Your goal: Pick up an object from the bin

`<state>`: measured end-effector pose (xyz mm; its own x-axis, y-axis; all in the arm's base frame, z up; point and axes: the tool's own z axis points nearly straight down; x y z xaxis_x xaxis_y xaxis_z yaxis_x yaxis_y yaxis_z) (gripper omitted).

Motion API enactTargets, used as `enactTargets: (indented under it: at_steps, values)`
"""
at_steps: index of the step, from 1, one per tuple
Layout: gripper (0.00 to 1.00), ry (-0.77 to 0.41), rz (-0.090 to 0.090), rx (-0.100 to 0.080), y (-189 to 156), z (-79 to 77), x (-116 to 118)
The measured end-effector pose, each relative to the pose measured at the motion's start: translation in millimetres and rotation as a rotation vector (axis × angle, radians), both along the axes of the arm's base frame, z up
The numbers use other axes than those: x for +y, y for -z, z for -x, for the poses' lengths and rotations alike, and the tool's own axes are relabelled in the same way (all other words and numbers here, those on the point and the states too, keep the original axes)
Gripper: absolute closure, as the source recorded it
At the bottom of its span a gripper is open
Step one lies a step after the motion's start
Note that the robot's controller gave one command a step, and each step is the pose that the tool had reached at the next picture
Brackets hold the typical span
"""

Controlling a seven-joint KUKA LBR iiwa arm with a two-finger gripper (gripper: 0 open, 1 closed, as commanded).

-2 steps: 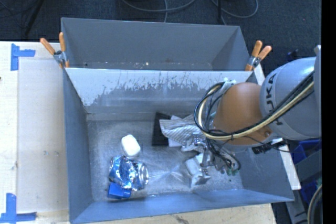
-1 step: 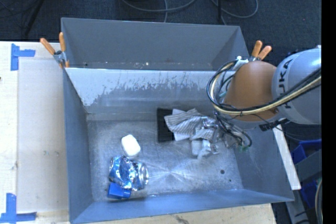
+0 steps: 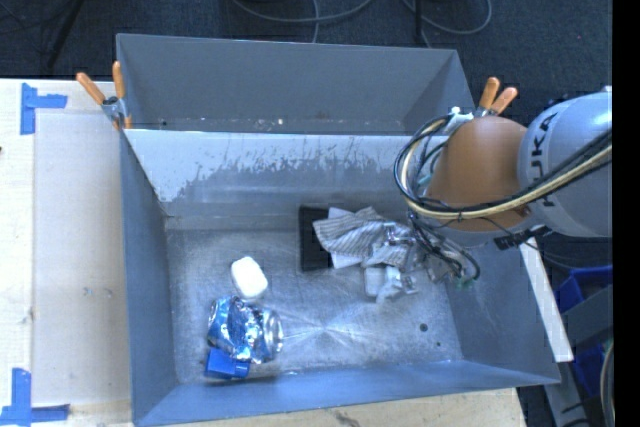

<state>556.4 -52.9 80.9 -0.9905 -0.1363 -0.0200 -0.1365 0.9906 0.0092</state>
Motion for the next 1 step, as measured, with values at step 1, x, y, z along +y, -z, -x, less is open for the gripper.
enactTargets:
  at_steps: [1]
  values:
    - [1.00, -0.085, 0.011, 0.020, -16.6, 8.7, -3.7]
